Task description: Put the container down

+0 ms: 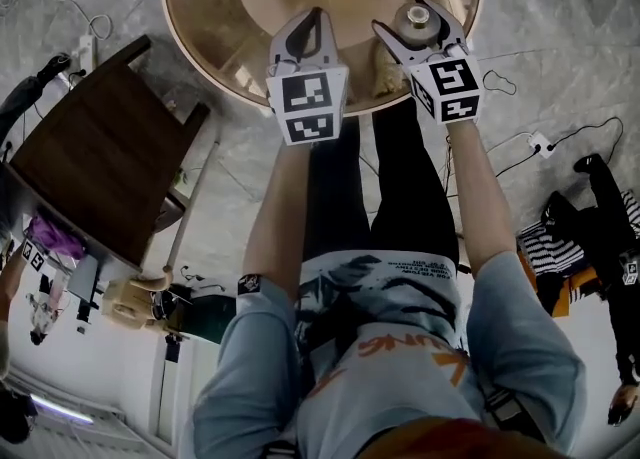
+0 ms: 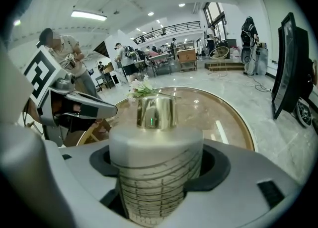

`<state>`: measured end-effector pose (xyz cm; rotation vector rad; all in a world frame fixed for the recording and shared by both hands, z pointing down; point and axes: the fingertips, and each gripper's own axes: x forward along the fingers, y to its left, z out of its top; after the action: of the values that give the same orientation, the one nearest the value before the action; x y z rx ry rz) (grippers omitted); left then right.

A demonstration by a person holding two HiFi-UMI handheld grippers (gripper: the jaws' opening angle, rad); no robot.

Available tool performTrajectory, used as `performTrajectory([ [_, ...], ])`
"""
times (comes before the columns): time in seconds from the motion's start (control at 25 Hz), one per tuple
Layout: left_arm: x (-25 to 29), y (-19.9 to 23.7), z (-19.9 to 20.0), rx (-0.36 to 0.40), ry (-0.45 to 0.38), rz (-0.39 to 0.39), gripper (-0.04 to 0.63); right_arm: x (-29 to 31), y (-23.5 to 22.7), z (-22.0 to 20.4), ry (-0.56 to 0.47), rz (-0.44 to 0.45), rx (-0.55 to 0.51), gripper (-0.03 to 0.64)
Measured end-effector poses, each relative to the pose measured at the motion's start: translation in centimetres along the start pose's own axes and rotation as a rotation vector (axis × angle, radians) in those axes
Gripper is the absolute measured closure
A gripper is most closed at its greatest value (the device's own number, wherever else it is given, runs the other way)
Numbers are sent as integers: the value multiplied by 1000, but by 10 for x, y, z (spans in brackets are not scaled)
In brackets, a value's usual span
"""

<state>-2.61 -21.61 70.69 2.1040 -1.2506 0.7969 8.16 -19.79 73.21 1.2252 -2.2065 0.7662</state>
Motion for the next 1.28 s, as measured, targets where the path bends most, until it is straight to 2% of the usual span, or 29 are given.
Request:
performTrajectory([
  [0.28,36,15,12,-47,26,-10,569,39,-29,23,-9,-13,-44,258],
  [0.68,74,29,48,-97,-3,-16,569,99,-66,76,-59,-23,-106,258],
  [0.8,78,35,60,-139,-11,-38,569,115,-65,87,-65,-11,-159,258],
  [0.96,84,37,71,-131,-23,-41,569,127,-69,97,-66,4,-214,258],
  [1.28,85,38,66,-156,-22,-22,569,146,-76,108,-75,13,-235,258],
])
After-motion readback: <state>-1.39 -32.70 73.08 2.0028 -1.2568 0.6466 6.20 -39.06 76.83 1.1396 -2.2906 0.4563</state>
